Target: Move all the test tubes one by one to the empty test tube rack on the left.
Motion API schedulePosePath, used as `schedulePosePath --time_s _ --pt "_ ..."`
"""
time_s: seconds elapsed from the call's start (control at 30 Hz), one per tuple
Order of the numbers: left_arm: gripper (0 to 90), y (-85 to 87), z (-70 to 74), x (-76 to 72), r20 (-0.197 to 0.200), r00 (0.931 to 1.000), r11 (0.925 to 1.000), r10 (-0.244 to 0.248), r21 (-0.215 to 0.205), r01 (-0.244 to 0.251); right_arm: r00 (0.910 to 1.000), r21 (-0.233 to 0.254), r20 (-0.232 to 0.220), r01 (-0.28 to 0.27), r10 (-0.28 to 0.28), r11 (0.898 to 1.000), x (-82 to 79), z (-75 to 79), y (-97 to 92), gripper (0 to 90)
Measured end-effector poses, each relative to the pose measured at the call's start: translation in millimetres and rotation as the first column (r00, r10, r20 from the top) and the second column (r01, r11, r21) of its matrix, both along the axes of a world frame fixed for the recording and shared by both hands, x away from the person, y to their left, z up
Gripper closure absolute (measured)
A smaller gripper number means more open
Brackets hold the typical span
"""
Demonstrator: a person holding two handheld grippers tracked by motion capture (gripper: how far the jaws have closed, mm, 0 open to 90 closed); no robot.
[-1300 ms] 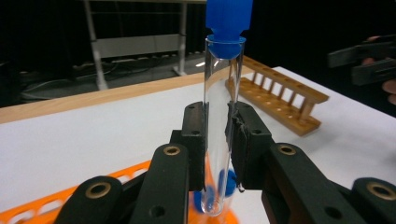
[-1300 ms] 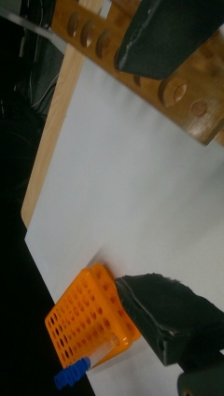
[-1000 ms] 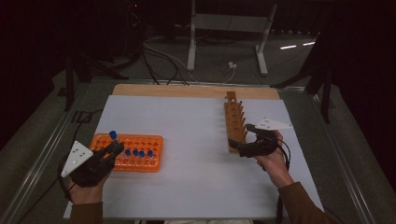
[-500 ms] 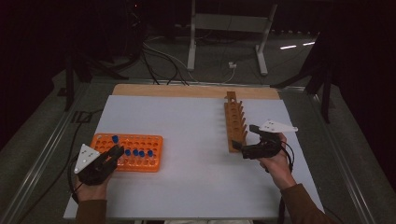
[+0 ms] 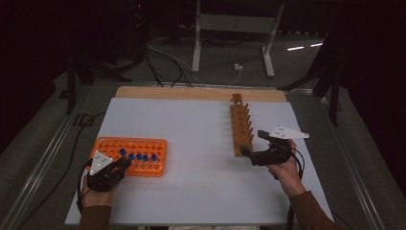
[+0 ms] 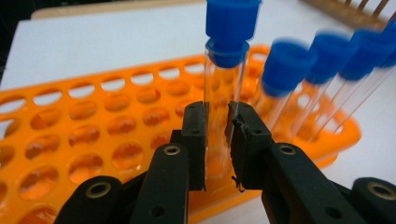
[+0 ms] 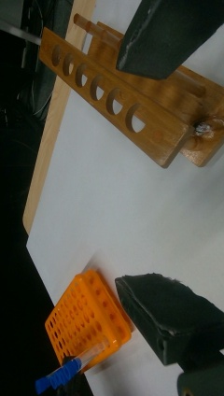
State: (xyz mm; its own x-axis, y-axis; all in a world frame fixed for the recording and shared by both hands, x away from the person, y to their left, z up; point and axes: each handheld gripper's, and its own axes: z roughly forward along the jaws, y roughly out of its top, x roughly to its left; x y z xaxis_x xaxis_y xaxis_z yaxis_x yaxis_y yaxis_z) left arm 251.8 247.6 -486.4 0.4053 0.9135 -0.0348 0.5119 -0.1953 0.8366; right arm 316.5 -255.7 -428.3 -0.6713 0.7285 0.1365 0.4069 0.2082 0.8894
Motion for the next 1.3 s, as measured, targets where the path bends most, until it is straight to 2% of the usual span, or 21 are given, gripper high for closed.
schedulePosePath --time_s 0.2,0.37,0.6,0.7,0.87,0.9,1.0,1.03,1.13,1.3 --pt "78.3 0.5 -2.0 1.5 -0.023 0.9997 1.0000 -0.002 0.001 0.002 0.9999 0.005 0.005 0.011 -0.011 1.000 -3.2 -3.5 -4.6 0.8" --pt "78.3 -2.3 -3.5 1.0 -0.030 0.9995 0.9993 -0.013 0.036 0.014 0.9994 -0.013 0.021 0.027 -0.027 1.000 -9.7 -6.9 -7.3 0.8" --pt "77.1 -0.4 -3.1 -0.9 -0.041 0.9991 0.9998 -0.009 0.017 0.010 0.9976 -0.031 0.046 0.053 -0.052 0.998 -19.4 -11.5 -15.5 0.8" --pt "71.0 1.9 -1.7 -2.4 -0.034 0.9994 1.0000 -0.001 0.002 0.001 0.9966 -0.023 0.048 0.068 -0.067 0.997 -22.6 -13.2 -21.3 0.8" --pt "56.8 13.0 6.5 -9.5 0.027 0.9996 0.9959 -0.005 -0.091 0.007 0.9934 -0.006 0.057 0.100 -0.100 0.995 -30.0 -17.1 -33.1 0.8" --pt "53.7 15.1 8.1 -11.4 0.052 0.9984 0.9922 -0.021 -0.121 0.028 0.9927 -0.002 0.061 0.104 -0.104 0.995 -31.6 -18.2 -35.5 0.8" --pt "46.1 19.6 14.1 -14.4 0.079 0.9964 0.9862 -0.030 -0.160 0.042 0.9896 0.014 0.072 0.124 -0.125 0.992 -37.5 -21.1 -42.4 0.8" --pt "45.6 20.5 15.7 -15.7 0.095 0.9950 0.9851 -0.028 -0.167 0.044 0.9884 0.019 0.080 0.128 -0.129 0.992 -39.6 -22.2 -44.5 0.8" --pt "34.3 21.4 19.5 -19.4 0.138 0.9905 0.9853 0.003 -0.170 0.021 0.9834 0.009 0.107 0.147 -0.147 0.989 -47.0 -25.1 -50.2 0.8" --pt "17.7 20.5 25.3 -24.1 0.201 0.9773 0.9842 0.067 -0.174 -0.031 0.9765 0.026 0.120 0.177 -0.179 0.984 -56.9 -31.6 -63.2 0.8"
